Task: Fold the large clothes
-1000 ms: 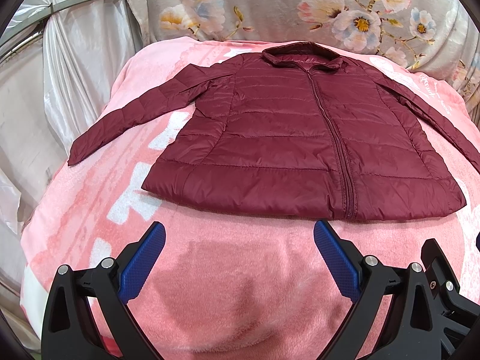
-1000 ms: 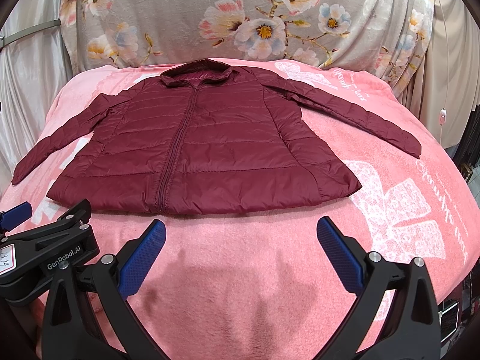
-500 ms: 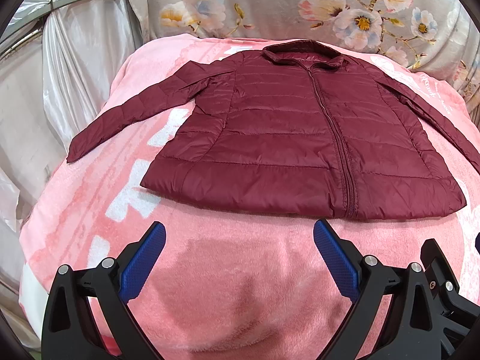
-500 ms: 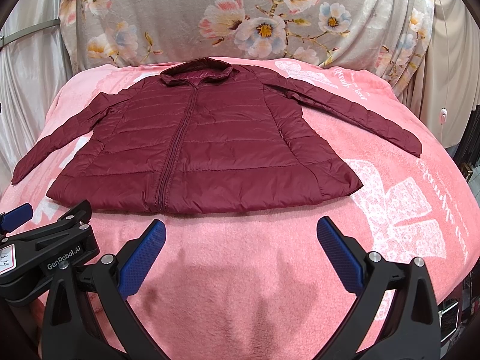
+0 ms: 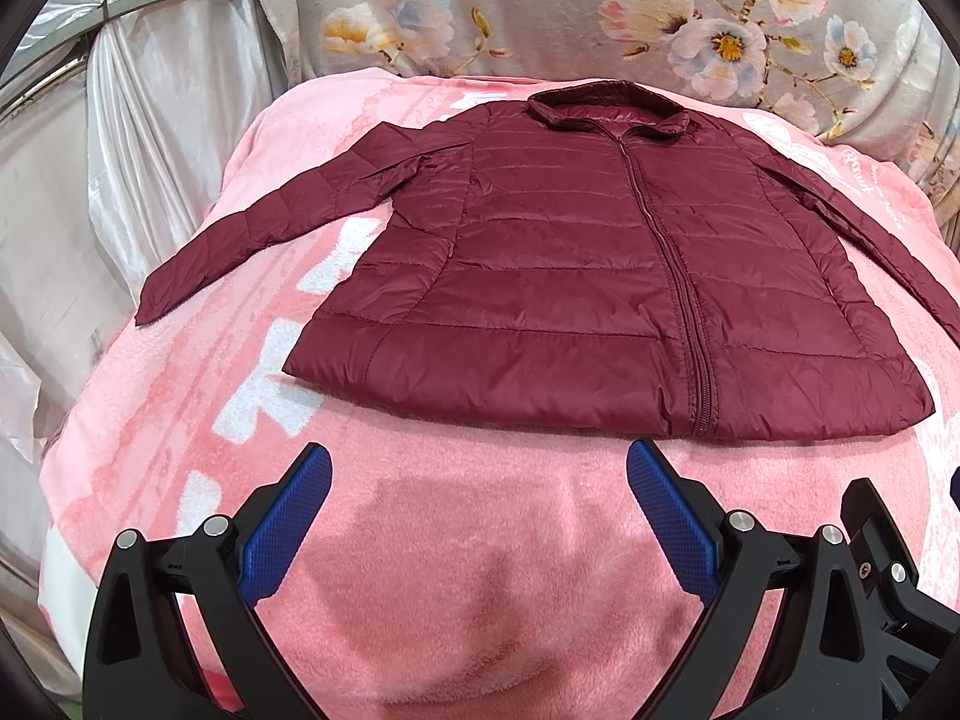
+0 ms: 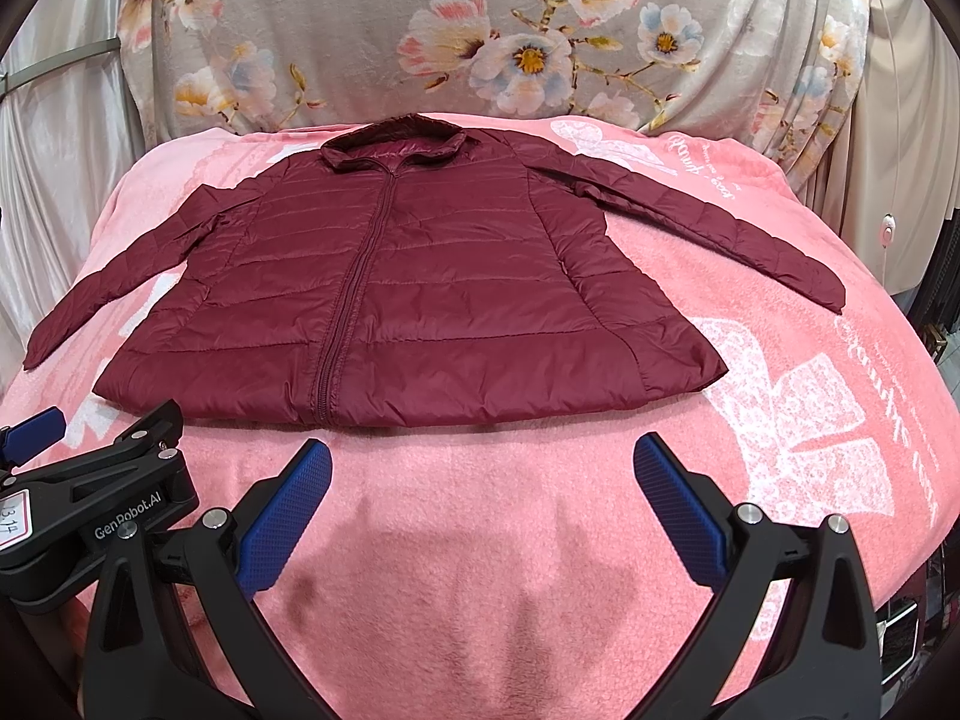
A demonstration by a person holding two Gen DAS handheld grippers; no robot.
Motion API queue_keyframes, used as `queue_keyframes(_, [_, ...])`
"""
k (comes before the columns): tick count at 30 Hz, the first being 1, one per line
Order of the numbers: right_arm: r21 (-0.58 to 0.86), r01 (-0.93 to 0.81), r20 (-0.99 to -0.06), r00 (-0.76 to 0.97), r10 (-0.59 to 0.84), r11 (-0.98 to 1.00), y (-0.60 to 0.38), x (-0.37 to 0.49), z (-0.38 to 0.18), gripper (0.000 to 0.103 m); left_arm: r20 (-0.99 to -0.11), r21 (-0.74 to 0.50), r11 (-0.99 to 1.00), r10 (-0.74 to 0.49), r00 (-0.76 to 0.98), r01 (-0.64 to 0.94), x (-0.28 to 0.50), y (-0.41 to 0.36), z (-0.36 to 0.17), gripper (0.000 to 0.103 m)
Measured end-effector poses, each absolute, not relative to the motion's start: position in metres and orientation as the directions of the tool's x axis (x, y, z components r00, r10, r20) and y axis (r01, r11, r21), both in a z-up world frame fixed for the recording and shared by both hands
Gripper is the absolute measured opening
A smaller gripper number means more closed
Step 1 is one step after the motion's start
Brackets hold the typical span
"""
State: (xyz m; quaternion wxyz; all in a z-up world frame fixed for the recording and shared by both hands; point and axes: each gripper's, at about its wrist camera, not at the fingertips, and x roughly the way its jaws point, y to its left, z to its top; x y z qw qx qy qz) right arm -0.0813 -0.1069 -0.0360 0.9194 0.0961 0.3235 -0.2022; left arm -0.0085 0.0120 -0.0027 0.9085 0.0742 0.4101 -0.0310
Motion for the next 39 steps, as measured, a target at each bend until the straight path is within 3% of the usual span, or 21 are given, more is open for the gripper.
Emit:
queue_keyframes(15, [0.052,0.432,-0.637,0.708,-0.304,0.9,-0.112,-0.081,-0.034,0.098,-0.757,0.106,0.987,0.002,0.654,0.119,-0.004,0.01,-0.007,0.096])
queue_keyframes(22, [0.119,0.436,-0.628,0.729,-0.273,0.892,-0.13,-0.072,-0.046,0.098,-0.773,0.095,0.988,-0.005,0.634,0.123,0.007,0.008,-0.014,0.096])
queue_keyframes(31, [0.233,0.592,-0.675,0.669,-0.31,0.772,-0.252,-0.07,-0.064,0.098,-0.76,0.08,0.995,0.027,0.65,0.052,0.039,0.026,-0.015,0.096])
queue_keyframes(39, [0.441,0.735,-0.604,0.667,-0.436,0.514,-0.415,-0.094,-0.078,0.098,-0.771,0.053,0.998,0.028,0.637,0.019,0.078,0.04,-0.025,0.096])
